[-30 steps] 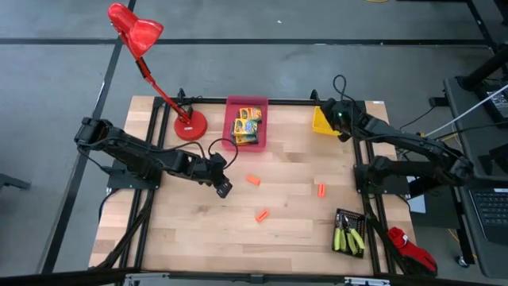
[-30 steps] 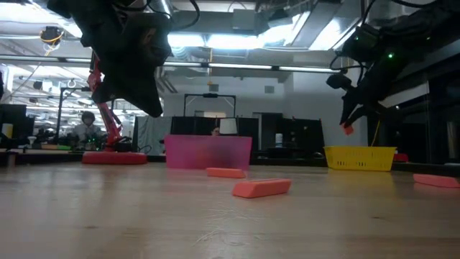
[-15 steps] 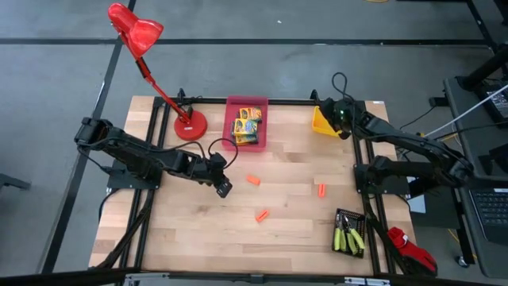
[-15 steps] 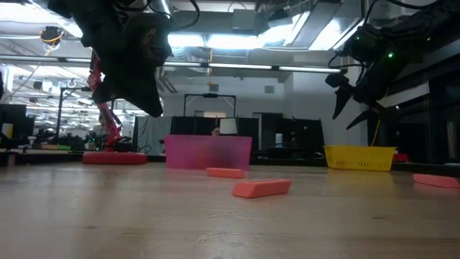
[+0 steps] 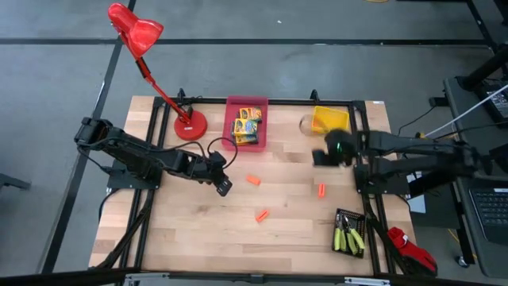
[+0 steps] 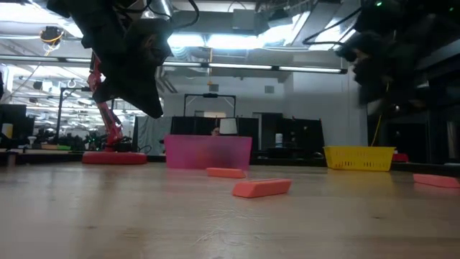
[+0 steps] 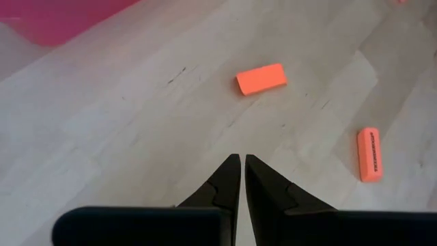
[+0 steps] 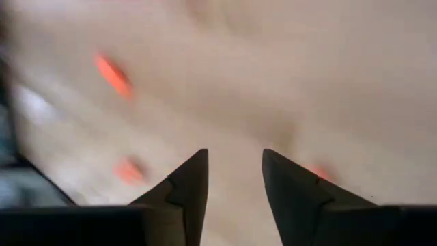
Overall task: Pick & Place School Supplies
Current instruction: Put the orange eraser into the yellow bin
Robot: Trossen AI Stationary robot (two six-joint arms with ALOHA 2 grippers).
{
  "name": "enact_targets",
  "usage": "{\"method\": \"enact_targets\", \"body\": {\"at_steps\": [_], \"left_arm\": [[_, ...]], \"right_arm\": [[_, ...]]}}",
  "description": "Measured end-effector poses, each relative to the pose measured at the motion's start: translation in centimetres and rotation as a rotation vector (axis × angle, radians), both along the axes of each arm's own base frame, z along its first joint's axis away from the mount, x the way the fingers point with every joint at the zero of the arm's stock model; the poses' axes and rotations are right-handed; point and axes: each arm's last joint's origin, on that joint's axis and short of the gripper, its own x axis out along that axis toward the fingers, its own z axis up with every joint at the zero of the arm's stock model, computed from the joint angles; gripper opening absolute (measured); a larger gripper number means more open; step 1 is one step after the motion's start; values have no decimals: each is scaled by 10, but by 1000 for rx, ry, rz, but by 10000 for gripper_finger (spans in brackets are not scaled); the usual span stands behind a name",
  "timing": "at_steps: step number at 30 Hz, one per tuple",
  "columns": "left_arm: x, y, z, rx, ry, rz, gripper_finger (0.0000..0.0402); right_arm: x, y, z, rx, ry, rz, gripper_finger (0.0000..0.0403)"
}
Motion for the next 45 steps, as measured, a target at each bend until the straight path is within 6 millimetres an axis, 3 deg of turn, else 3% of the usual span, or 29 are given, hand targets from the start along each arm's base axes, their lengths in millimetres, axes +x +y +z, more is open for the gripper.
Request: {"method": "enact_targets", "body": {"at_steps": [5,10,20,36,45], "left_arm": [[1,4,0,16,3,2,19],[1,5,0,15,4,2,19],[2,4,1,18,-4,-37,19],[6,5,4,20,-39,-126,19],[7,10,4,6,-40,-140,19]], "right_arm": [[-4,31,-6,22,225,70,128],[0,44,-16,45,350,-36,127],[19,67,-44,88,496,-26,127],[43,76,-81,116,589,-55,183],[45,76,-87,124,617,-94,168]]}}
